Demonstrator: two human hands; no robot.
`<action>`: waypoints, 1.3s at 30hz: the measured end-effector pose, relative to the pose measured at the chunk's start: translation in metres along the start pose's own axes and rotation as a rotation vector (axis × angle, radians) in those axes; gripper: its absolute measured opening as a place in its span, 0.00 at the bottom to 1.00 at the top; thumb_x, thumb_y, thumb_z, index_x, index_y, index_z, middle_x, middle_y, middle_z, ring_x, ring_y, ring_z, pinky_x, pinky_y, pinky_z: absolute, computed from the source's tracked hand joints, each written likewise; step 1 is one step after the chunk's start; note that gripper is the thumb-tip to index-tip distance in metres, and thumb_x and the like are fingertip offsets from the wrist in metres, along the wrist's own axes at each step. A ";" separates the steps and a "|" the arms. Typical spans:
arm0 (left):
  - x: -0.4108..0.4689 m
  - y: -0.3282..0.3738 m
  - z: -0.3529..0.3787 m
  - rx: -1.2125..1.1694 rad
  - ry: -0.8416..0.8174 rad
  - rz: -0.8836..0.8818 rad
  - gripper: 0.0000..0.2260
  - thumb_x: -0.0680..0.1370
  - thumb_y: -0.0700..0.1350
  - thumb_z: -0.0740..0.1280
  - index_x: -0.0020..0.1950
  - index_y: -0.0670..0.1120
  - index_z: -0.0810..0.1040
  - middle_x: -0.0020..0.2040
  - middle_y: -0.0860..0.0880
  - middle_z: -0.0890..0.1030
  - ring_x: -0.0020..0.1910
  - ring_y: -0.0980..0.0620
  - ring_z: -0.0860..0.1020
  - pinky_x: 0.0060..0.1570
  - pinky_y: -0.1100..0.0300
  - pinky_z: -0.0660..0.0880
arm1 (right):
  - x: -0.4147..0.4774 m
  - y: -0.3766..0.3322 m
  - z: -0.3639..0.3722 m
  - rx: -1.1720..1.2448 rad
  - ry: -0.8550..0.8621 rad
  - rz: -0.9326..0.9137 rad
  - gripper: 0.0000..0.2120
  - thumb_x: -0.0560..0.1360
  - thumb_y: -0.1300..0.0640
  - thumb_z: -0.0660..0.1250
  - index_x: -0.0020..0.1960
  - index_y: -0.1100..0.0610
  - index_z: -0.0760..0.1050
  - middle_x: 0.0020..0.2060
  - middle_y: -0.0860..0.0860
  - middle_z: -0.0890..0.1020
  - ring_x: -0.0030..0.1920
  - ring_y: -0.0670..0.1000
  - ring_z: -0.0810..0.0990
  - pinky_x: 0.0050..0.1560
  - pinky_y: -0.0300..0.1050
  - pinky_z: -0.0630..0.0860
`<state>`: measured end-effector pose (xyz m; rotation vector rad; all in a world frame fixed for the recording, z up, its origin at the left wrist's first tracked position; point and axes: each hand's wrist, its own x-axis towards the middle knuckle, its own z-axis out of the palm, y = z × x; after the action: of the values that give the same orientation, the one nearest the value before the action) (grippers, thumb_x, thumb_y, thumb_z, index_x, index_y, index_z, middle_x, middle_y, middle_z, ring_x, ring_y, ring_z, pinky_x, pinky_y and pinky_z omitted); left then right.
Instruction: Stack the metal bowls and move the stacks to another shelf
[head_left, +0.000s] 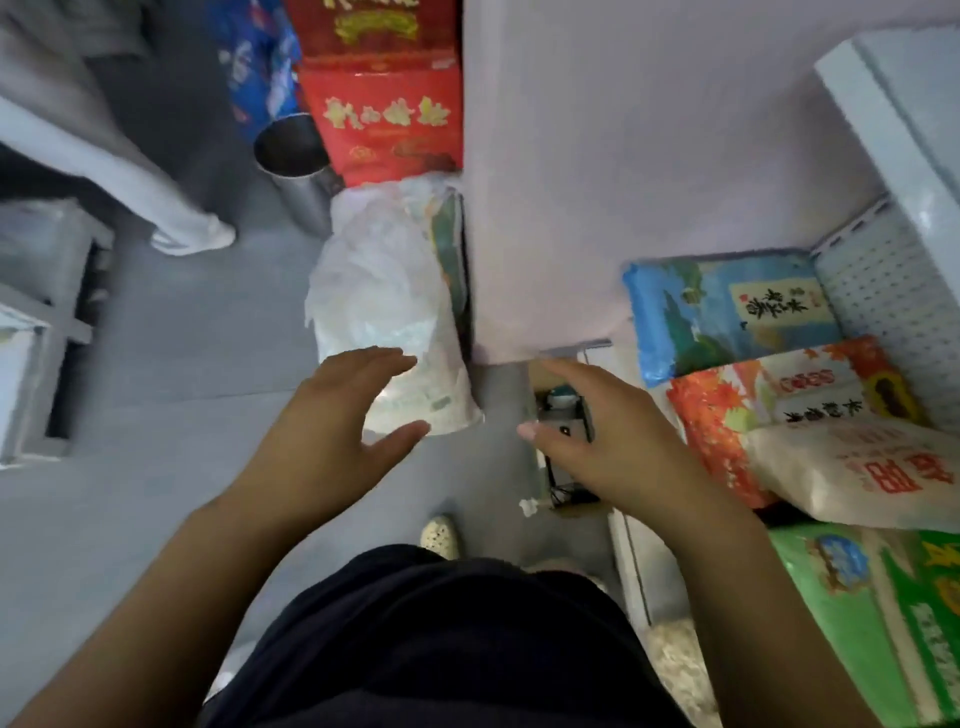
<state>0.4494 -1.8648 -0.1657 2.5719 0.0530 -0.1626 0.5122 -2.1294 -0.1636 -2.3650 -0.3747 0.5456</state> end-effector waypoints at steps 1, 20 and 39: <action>-0.012 -0.018 -0.011 0.008 0.026 -0.066 0.27 0.75 0.55 0.74 0.73 0.52 0.74 0.72 0.54 0.76 0.72 0.52 0.71 0.68 0.60 0.64 | 0.015 -0.011 0.012 -0.020 -0.056 -0.022 0.29 0.77 0.45 0.73 0.76 0.43 0.68 0.67 0.35 0.73 0.61 0.29 0.66 0.55 0.18 0.61; -0.197 -0.149 -0.066 -0.200 0.587 -1.027 0.33 0.76 0.60 0.70 0.78 0.53 0.66 0.77 0.55 0.68 0.76 0.52 0.67 0.72 0.55 0.66 | 0.169 -0.268 0.204 -0.258 -0.768 -0.643 0.31 0.76 0.42 0.73 0.76 0.42 0.68 0.72 0.38 0.72 0.72 0.40 0.68 0.64 0.35 0.62; -0.179 -0.248 -0.151 -0.239 0.952 -1.457 0.34 0.74 0.63 0.70 0.77 0.52 0.68 0.74 0.54 0.73 0.72 0.53 0.70 0.66 0.60 0.66 | 0.266 -0.490 0.349 -0.396 -1.112 -1.141 0.32 0.74 0.42 0.75 0.75 0.44 0.70 0.69 0.41 0.75 0.71 0.41 0.72 0.65 0.35 0.64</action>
<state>0.2696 -1.5751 -0.1477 1.6363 2.0538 0.5102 0.5188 -1.4717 -0.1496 -1.4765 -2.2497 1.1673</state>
